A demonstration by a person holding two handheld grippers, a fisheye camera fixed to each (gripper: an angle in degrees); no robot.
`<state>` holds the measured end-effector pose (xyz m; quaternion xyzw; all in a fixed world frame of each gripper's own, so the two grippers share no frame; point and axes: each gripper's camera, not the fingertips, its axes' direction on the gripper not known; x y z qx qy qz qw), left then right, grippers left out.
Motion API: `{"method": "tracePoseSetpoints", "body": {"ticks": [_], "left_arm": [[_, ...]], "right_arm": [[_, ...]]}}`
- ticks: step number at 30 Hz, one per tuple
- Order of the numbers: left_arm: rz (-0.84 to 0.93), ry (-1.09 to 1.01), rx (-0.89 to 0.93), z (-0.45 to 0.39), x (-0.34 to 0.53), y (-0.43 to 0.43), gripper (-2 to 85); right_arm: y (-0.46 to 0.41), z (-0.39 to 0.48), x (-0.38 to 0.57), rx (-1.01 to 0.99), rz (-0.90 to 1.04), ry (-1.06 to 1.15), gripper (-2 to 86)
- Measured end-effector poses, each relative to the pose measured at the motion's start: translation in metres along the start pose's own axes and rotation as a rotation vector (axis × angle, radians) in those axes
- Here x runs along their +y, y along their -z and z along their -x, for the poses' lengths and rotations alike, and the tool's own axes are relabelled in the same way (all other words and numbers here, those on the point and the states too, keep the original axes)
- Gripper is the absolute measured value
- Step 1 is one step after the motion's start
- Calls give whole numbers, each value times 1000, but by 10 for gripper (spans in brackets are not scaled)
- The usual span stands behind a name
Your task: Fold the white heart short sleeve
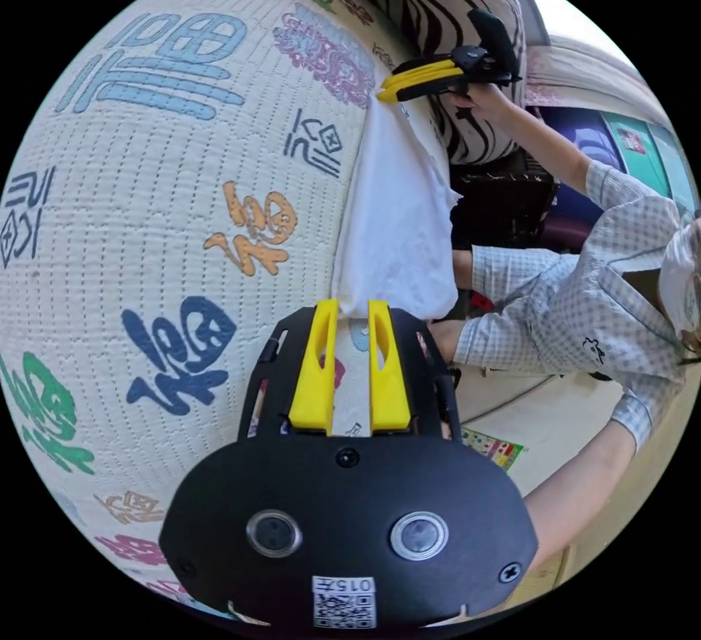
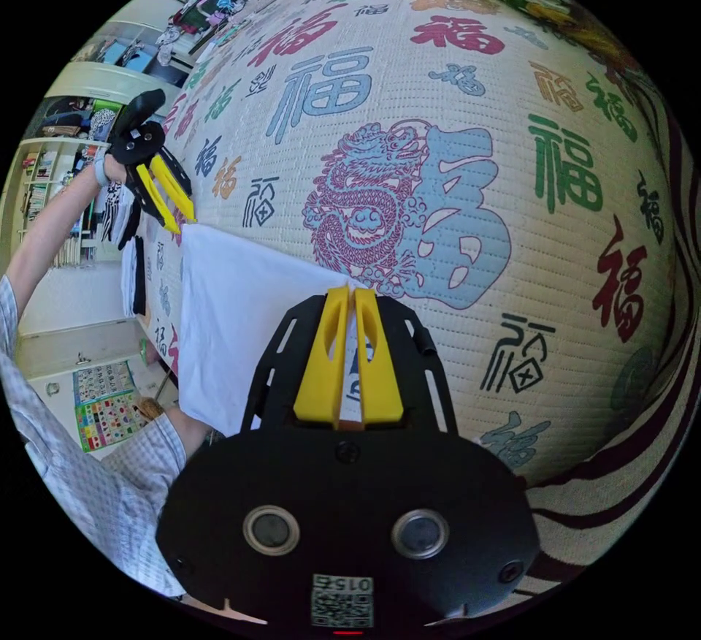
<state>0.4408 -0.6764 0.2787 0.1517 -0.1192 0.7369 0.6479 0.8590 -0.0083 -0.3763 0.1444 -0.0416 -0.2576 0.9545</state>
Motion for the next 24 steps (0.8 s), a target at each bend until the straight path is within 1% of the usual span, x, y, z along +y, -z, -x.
{"method": "tracePoseSetpoints", "body": {"ticks": [3, 5, 7, 9, 10, 12, 14, 15, 17, 18, 20, 23, 24], "left_arm": [[94, -41, -23, 2, -17, -21, 67], [157, -32, -70, 12, -23, -31, 26], [190, -25, -86, 20, -23, -34, 8], [260, -2, -157, 26, -21, -41, 0], [334, 33, -229, 32, -16, -48, -1], [297, 70, -188, 36, -7, -46, 2], [136, 72, -181, 25, 0, -28, 19], [87, 61, -185, 20, -1, -23, 28], [-92, 42, -225, -4, -12, -6, 68], [-129, 34, -223, -10, -18, -4, 79], [-250, -15, -206, -32, -50, -5, 92], [-344, -53, -201, -48, -98, -20, 96], [-349, -50, -200, -48, -107, -25, 94]], "right_arm": [[-3, -6, 8, -25, -18, -32, 4], [-5, -12, 14, -51, -33, -59, 4], [-7, -13, 17, -38, -31, -54, 6], [-9, -11, 19, -10, -28, -32, 8], [-10, -9, 21, 12, -29, -15, 11], [-8, -6, 28, 43, -52, -4, 18], [4, 1, 48, 93, -101, -17, 25], [7, 4, 55, 104, -108, -21, 26], [15, 17, 91, 91, -128, -17, 49], [16, 20, 101, 80, -126, -20, 55], [6, 25, 142, 65, -76, -93, 76], [-22, 19, 185, 2, 3, -240, 84], [-29, 17, 191, -27, 18, -267, 85]]}}
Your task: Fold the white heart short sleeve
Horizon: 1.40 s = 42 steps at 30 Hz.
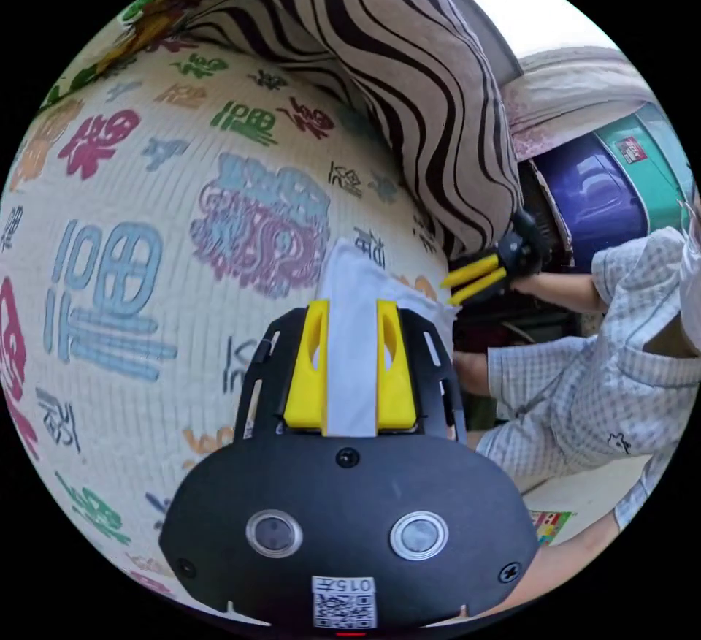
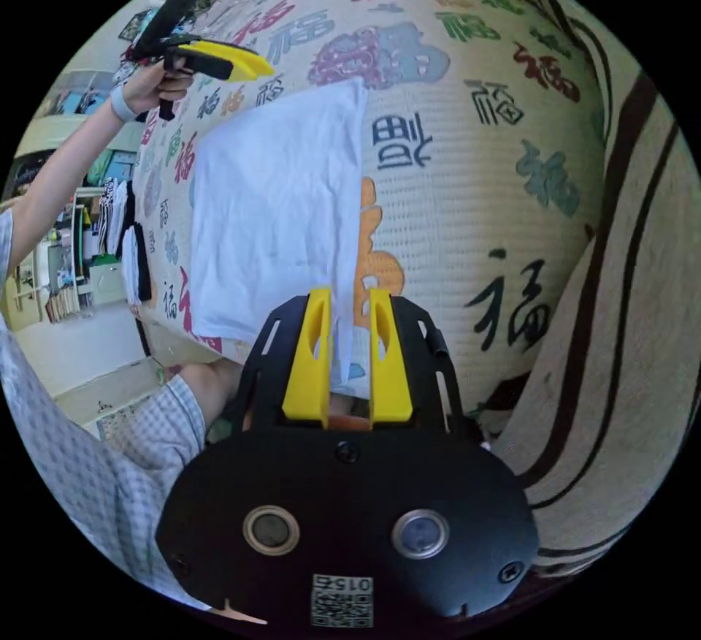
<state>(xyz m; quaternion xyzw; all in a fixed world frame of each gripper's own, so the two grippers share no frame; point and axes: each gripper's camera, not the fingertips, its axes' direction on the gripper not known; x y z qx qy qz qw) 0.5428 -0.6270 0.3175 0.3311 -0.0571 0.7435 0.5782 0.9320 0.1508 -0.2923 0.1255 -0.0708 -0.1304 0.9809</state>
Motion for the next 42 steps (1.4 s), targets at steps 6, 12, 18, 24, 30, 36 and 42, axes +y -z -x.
{"method": "tracePoseSetpoints", "body": {"ticks": [6, 12, 18, 24, 30, 36, 42], "left_arm": [[138, 46, -80, -3, -29, -62, 49], [132, 52, -133, -11, -13, -38, 14], [-17, 109, -164, -32, 21, 13, 63], [-247, 273, -139, -79, 140, 84, 86], [-220, 495, -176, -112, 267, 81, 74], [-298, 610, -159, -123, 349, 110, 74], [-714, 774, -122, -110, 436, 201, 100]], "right_arm": [[-35, -18, 31, -120, 30, -86, 16], [-39, -28, 37, -118, 8, -53, -3], [-36, -35, 44, -113, -26, -84, 21], [-44, -38, 51, -90, -2, -75, 7], [-48, -41, 47, -28, 55, -56, -2], [-21, -38, 43, 38, 30, 90, 26], [38, -63, -11, -127, -271, 243, 82]]}}
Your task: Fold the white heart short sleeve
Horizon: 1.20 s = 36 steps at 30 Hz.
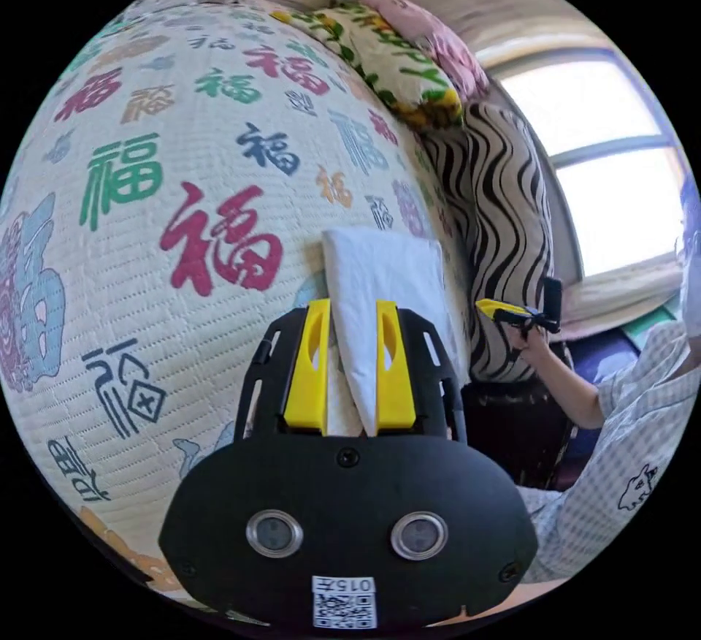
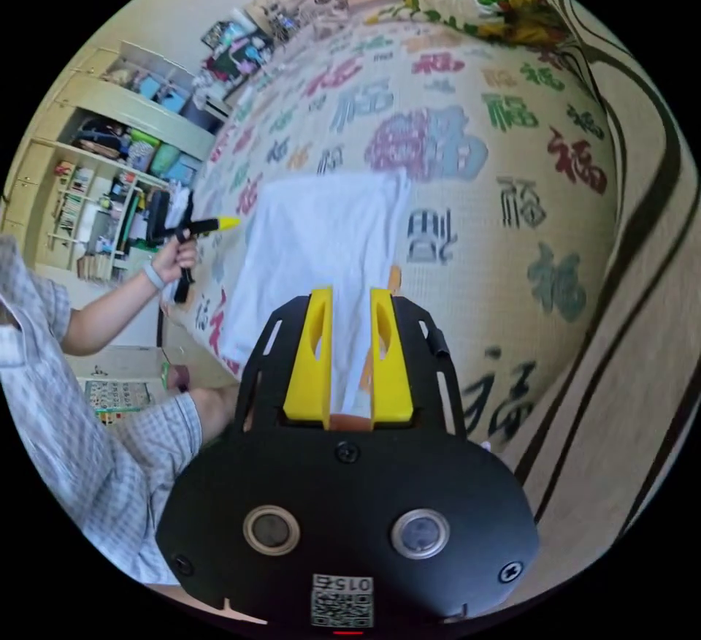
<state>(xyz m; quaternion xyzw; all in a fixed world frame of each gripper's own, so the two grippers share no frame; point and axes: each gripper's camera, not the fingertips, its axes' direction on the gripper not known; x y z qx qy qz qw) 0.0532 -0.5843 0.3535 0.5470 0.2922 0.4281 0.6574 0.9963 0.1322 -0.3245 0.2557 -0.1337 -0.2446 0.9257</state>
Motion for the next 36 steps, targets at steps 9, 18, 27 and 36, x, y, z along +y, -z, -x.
{"method": "tracePoseSetpoints", "body": {"ticks": [9, 18, 27, 36], "left_arm": [[13, 19, 191, 30, -44, 31, 122], [85, -92, 333, -10, -55, 54, 100], [84, -198, 407, -60, -45, 96, 31], [-35, -605, 378, -191, 12, 190, 24]], "right_arm": [[-45, -73, -80, -132, 87, 32, 116], [-60, -124, -72, -434, 53, -56, 81], [-77, -116, -63, -469, 52, 118, 41], [-42, -49, 4, -305, -92, 500, 39]]}}
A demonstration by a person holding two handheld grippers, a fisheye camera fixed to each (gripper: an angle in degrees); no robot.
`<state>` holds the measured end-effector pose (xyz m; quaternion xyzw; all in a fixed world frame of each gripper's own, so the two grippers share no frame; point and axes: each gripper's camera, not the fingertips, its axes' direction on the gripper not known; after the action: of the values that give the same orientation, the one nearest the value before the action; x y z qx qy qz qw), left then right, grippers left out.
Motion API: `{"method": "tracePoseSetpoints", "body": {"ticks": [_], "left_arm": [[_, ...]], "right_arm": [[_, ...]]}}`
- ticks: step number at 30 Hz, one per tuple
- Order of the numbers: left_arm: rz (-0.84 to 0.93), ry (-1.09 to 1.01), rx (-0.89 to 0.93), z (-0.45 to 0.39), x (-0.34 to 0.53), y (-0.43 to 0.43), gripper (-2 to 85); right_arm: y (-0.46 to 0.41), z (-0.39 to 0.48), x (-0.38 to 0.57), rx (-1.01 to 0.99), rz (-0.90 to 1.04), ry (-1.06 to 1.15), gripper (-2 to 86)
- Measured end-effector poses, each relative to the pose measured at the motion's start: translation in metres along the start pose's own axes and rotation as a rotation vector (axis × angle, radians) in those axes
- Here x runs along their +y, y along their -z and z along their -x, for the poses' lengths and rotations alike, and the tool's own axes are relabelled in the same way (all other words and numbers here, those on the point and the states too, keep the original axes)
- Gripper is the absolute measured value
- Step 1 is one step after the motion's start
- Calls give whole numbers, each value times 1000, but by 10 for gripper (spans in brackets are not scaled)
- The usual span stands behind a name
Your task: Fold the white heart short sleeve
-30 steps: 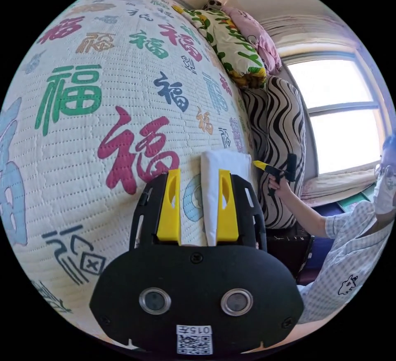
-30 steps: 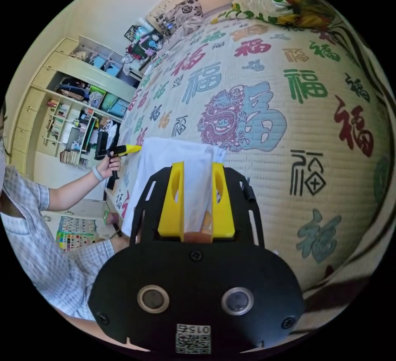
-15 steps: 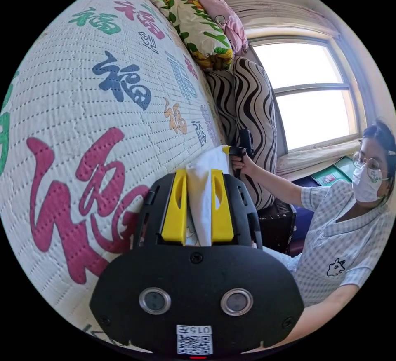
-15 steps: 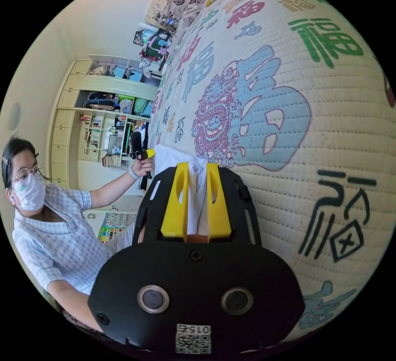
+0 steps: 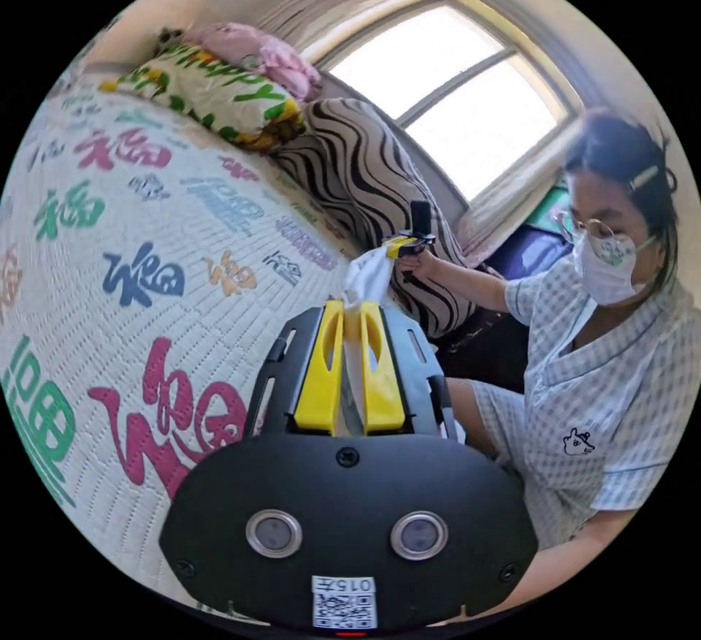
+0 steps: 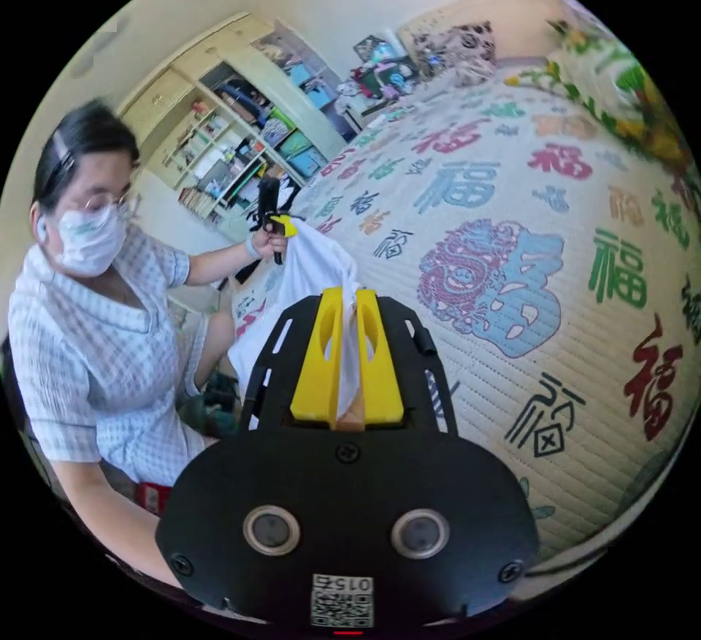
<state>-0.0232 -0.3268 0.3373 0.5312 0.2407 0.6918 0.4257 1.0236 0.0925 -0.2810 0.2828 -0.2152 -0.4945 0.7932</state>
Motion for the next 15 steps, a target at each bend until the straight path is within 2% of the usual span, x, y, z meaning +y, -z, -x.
{"method": "tracePoseSetpoints", "body": {"ticks": [5, 7, 12, 15], "left_arm": [[27, -348, -106, -145, 20, -2, 31], [41, -407, -141, -188, 35, -9, 33], [199, -422, -183, -276, 79, -47, 37], [343, -423, -297, -315, 108, -79, 42]], "right_arm": [[-23, 79, 42, 129, 153, 209, 40], [-39, 101, 60, 171, 214, 244, 40], [-98, 141, 102, 227, 415, 274, 39], [-135, 152, 121, 278, 536, 286, 40]]}}
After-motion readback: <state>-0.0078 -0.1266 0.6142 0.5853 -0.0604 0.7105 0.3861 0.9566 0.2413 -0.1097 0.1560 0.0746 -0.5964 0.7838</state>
